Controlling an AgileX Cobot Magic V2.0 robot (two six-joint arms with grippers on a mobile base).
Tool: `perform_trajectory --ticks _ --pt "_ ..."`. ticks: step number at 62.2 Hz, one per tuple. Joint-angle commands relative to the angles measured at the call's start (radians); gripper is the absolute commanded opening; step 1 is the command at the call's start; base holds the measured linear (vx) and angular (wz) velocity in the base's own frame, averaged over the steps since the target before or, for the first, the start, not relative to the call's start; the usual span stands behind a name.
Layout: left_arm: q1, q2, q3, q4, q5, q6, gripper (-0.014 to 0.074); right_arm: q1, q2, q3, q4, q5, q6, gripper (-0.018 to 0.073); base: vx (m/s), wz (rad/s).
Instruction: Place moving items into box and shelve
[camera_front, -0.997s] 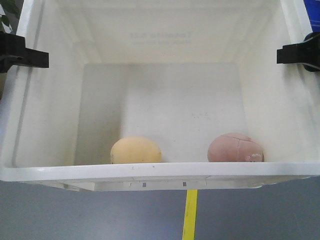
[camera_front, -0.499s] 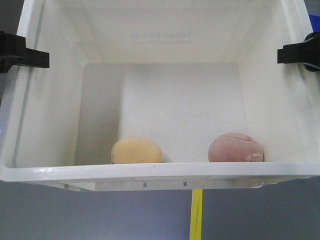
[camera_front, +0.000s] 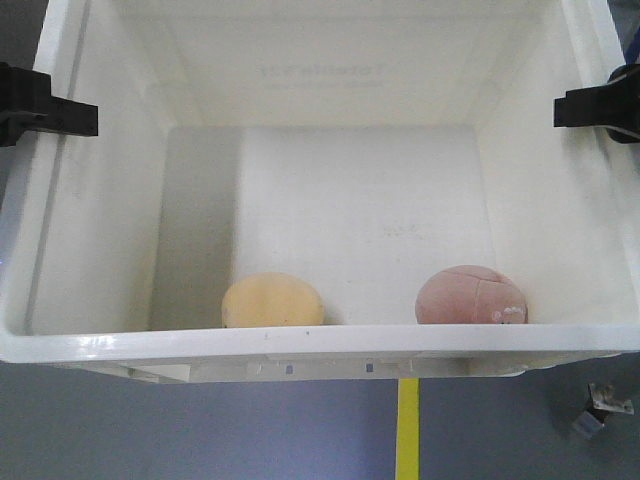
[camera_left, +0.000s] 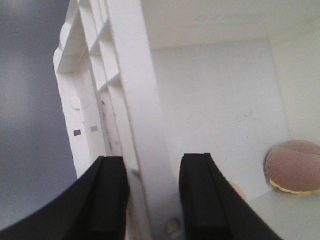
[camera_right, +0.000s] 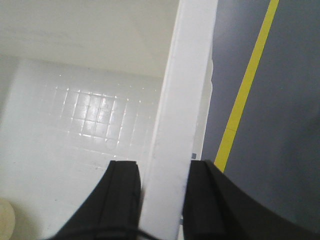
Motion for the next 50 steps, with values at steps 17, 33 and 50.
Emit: perform_trajectory --ticks 17,33,50 --pt "-0.005 -0.028 -0.043 -0.068 -0.121 0.022 -0.0006 -0.003 -0.028 -0.043 0.023 -0.145 -0.017 -0.0006 0.58 -0.07" --pt "-0.005 -0.03 -0.043 -0.068 -0.122 0.022 -0.0006 -0.003 -0.024 -0.043 0.023 -0.143 -0.017 -0.0006 0.58 -0.13" --pt "-0.005 -0.03 -0.043 -0.068 -0.122 0.022 -0.0006 -0.003 -0.024 -0.043 0.023 -0.143 -0.017 -0.0006 0.57 -0.14"
